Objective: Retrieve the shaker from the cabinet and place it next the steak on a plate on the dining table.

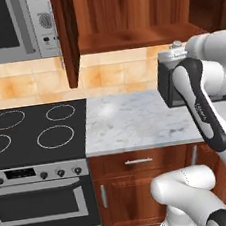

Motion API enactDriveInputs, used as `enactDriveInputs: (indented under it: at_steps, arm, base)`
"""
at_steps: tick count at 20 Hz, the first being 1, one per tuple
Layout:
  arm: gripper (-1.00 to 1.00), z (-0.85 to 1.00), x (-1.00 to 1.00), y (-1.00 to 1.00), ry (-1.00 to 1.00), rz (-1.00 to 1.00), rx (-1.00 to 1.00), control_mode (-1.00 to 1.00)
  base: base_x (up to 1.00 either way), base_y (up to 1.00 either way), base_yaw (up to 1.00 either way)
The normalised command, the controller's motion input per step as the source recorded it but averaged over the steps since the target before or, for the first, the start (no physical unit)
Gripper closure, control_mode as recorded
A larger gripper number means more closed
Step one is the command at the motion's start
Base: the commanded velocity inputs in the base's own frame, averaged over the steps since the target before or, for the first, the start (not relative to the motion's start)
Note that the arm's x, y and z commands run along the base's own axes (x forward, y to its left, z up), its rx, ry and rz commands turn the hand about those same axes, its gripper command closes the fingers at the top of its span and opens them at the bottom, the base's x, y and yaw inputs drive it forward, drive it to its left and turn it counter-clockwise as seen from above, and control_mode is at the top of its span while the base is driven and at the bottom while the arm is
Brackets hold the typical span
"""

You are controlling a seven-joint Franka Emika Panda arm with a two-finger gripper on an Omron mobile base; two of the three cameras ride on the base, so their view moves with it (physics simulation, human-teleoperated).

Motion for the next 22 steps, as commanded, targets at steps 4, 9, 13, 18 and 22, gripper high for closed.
enactDriveInputs:
  at_steps: [4,9,13,18,22]
  arm:
    - [1.0,0.0,0.0,0.0,0.0,0.0,0.0,1.0]
    - [1.0,0.0,0.0,0.0,0.0,0.0,0.0,1.0]
    - [1.0,0.0,0.0,0.0,0.0,0.0,0.0,1.0]
    - [1.0,0.0,0.0,0.0,0.0,0.0,0.0,1.0]
    - [1.0,0.0,0.0,0.0,0.0,0.0,0.0,1.0]
  base:
    - [-0.24,0.0,0.53]
    - [-0.24,0.0,0.55]
    - [-0.18,0.01,0.53]
    - [-0.15,0.03,0.51]
    - [-0.03,0.05,0.48]
